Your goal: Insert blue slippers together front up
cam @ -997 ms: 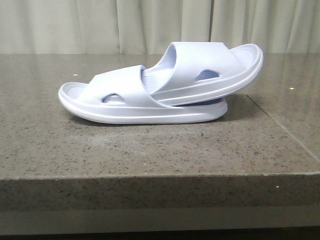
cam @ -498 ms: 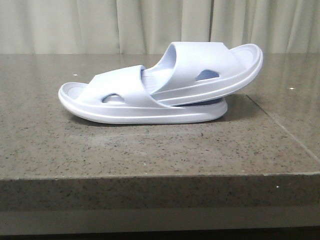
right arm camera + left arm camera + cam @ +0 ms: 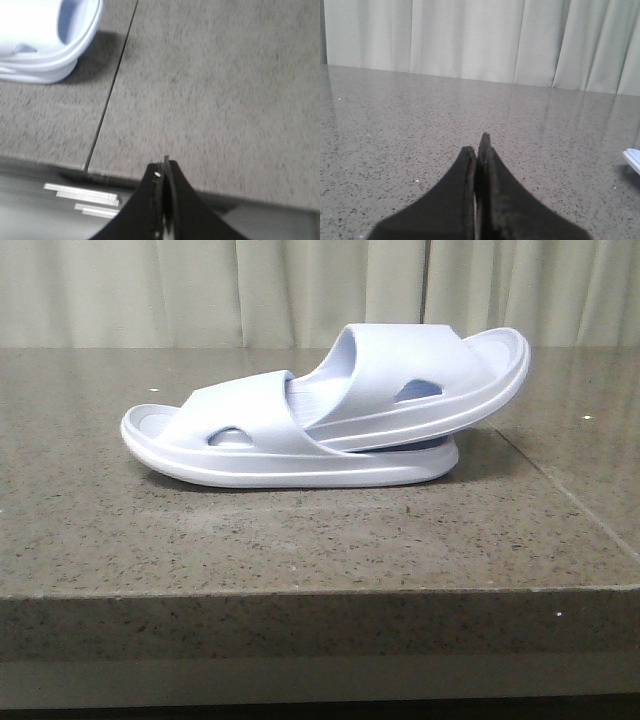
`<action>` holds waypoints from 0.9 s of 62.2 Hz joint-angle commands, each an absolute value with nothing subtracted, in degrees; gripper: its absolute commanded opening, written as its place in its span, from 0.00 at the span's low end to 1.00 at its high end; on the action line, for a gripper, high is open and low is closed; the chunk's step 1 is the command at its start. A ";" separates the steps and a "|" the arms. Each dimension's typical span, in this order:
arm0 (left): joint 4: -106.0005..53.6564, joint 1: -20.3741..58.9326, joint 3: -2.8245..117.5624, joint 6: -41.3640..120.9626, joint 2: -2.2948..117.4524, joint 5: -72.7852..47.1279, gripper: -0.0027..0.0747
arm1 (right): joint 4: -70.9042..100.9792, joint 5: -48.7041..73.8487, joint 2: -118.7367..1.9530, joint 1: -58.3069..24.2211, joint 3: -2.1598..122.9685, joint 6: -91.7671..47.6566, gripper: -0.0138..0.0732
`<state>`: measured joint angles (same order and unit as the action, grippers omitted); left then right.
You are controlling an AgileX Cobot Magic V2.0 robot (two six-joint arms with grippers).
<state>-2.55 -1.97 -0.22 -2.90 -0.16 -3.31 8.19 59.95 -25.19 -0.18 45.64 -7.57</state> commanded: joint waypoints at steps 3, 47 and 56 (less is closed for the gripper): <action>-2.48 -1.92 -0.50 -3.15 -1.27 1.54 0.01 | 7.51 41.84 -20.96 -1.69 37.78 -7.93 0.08; -2.48 -1.92 -0.50 -3.15 -1.13 1.54 0.01 | 7.51 0.00 1.67 -4.14 -1.22 -7.93 0.08; -2.48 -1.92 -0.50 -3.15 -1.13 1.54 0.01 | 7.51 -0.65 1.62 -4.14 -1.22 -7.93 0.08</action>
